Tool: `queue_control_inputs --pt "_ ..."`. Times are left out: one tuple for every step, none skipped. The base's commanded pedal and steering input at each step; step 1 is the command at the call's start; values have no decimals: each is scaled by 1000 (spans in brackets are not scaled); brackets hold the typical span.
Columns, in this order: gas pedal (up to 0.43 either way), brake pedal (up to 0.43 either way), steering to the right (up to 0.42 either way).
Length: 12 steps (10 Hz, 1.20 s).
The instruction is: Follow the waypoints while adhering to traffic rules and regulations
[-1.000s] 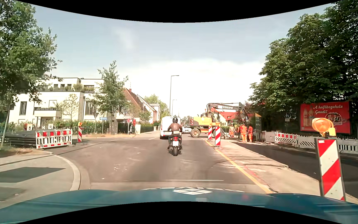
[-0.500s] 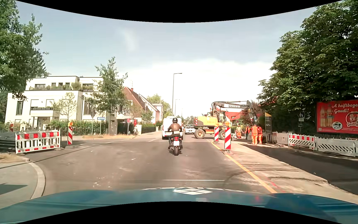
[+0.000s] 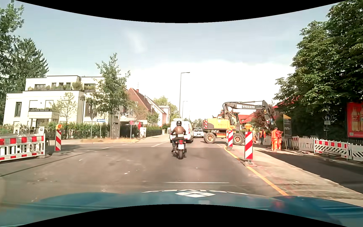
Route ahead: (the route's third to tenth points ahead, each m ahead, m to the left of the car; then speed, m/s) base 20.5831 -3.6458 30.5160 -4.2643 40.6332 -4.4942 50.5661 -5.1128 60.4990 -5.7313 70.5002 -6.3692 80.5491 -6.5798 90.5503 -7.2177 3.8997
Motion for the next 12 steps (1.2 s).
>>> queue_control_inputs --pt "169 0 -61" --pt "157 0 -61" --pt "157 0 -61" --pt "138 0 -61" --pt "138 0 -61" --pt "138 0 -61" --pt "138 0 -60" --pt "138 0 -60" --pt "130 0 -60" --pt "118 0 -58" --pt "118 0 -54" --pt "98 0 -50"
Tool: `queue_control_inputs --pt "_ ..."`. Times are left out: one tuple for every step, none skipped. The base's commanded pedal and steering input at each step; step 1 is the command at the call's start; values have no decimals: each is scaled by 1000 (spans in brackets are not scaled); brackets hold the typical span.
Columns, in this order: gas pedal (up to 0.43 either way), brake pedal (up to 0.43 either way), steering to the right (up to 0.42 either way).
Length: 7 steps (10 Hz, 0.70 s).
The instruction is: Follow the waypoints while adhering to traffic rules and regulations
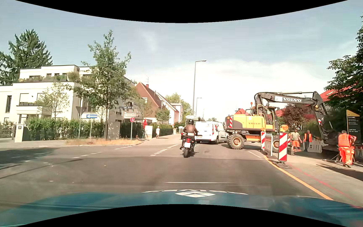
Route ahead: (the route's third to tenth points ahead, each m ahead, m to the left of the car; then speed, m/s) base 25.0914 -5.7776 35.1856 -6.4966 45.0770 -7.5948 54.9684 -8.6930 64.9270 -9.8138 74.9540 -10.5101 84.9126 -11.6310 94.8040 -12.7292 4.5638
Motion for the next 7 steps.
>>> queue_control_inputs --pt "87 0 -47" --pt "87 0 -40" --pt "87 0 -38" --pt "87 0 -37" --pt "87 0 -35" --pt "87 0 -29" --pt "87 0 -23"
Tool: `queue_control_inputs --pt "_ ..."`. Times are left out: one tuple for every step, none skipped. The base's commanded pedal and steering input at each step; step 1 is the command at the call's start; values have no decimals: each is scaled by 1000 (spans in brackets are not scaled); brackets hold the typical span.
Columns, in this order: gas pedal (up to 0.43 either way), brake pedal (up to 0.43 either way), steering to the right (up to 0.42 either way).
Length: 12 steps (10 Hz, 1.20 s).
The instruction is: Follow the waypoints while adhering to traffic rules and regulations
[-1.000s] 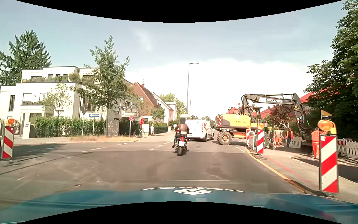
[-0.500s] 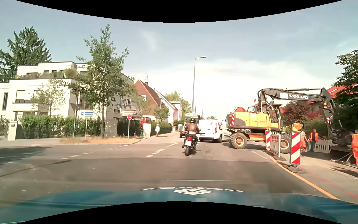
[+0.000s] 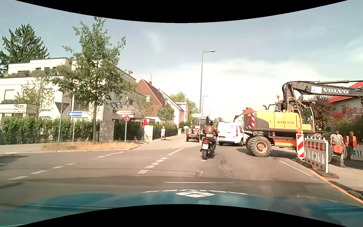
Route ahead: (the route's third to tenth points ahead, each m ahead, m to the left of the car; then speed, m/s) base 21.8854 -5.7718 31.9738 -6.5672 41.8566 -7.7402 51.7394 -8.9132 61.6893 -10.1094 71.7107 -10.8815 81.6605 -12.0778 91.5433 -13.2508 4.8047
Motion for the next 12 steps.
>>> queue_control_inputs --pt "87 0 -15" --pt "87 0 -5" --pt "79 0 1" --pt "79 0 3" --pt "67 0 6" --pt "67 0 13" --pt "59 0 19" --pt "47 0 27" --pt "47 0 30" --pt "47 0 36" --pt "47 0 48" --pt "47 0 62"
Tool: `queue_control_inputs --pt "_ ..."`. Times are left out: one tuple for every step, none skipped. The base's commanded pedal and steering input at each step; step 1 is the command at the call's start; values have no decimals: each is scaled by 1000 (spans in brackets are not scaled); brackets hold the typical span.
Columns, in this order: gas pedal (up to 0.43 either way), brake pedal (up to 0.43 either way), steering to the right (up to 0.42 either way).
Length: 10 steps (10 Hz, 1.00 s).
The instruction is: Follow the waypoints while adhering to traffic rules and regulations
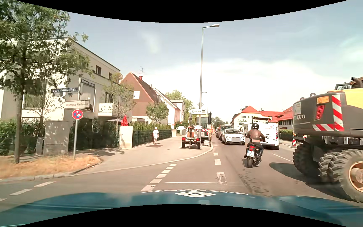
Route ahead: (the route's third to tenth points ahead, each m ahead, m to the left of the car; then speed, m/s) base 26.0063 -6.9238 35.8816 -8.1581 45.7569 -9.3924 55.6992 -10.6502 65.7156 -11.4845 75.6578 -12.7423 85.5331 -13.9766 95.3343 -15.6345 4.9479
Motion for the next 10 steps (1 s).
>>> queue_control_inputs --pt "47 0 85" --pt "47 0 101" --pt "47 0 119" --pt "47 0 137" --pt "47 0 151" --pt "47 0 166" --pt "47 0 178" --pt "47 0 190" --pt "47 0 201" --pt "47 0 211"
